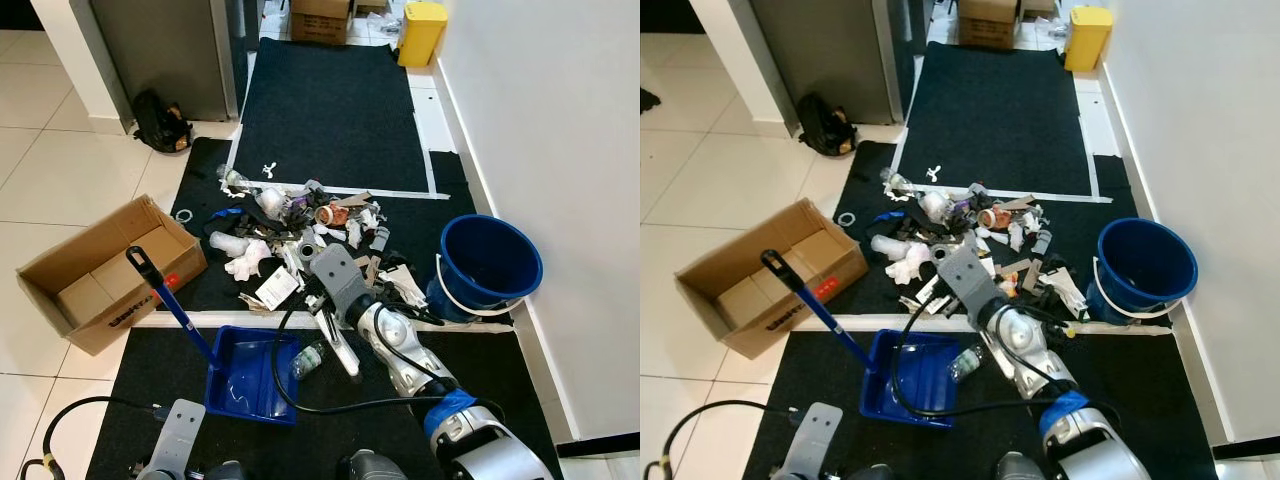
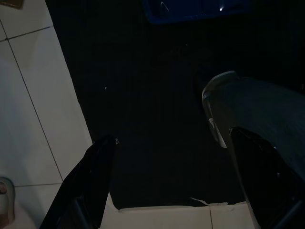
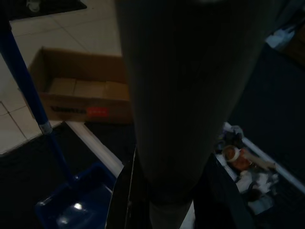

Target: Sweep floor

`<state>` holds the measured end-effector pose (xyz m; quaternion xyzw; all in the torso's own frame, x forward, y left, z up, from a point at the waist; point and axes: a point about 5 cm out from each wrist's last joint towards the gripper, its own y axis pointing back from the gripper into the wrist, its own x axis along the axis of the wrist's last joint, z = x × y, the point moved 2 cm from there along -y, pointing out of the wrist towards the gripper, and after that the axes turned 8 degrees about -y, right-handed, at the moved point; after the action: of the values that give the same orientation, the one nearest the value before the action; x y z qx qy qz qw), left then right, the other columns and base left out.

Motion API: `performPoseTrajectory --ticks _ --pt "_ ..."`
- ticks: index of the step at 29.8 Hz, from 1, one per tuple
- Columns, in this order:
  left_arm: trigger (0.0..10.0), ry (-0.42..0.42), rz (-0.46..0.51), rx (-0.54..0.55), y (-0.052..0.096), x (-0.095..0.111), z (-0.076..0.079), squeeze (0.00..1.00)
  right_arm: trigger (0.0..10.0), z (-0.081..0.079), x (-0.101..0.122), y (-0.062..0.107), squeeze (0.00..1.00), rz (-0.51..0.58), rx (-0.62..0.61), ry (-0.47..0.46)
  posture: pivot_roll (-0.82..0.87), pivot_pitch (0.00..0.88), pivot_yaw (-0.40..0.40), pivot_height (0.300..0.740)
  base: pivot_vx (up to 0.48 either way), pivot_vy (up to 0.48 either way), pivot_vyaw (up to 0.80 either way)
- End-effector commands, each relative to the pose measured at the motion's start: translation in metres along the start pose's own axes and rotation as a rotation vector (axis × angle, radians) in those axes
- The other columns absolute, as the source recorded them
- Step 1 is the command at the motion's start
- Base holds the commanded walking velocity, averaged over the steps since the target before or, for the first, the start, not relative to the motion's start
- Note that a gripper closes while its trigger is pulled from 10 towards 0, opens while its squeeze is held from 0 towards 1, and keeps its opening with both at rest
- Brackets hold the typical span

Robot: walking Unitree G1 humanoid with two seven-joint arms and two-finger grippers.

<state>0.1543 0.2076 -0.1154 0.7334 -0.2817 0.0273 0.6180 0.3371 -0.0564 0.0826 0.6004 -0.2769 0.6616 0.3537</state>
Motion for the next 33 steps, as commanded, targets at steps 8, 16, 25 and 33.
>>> performPoseTrajectory --ticks 8,16,25,33 --pt "10.0 -0.011 -0.104 -0.066 0.004 -0.029 0.020 0.00 0.0 -0.009 0.009 0.001 0.00 0.077 0.051 -0.281 0.08 0.160 -0.022 0.740 0.000 0.000 0.00" --pt "10.0 -0.016 -0.098 -0.067 0.003 -0.026 0.020 0.00 0.0 0.000 0.015 0.003 0.00 0.118 0.020 -0.368 0.08 0.156 -0.021 0.740 0.000 0.000 0.00" --pt "10.0 -0.024 -0.096 -0.071 0.003 -0.025 0.021 0.00 0.0 0.010 0.014 0.008 0.00 0.139 -0.022 -0.450 0.07 0.154 -0.023 0.740 0.000 0.000 0.00" --pt "10.0 -0.031 -0.090 -0.075 0.002 -0.022 0.023 0.00 0.0 0.024 0.023 0.011 0.00 0.178 -0.049 -0.480 0.07 0.145 -0.021 0.740 0.000 0.000 0.00"
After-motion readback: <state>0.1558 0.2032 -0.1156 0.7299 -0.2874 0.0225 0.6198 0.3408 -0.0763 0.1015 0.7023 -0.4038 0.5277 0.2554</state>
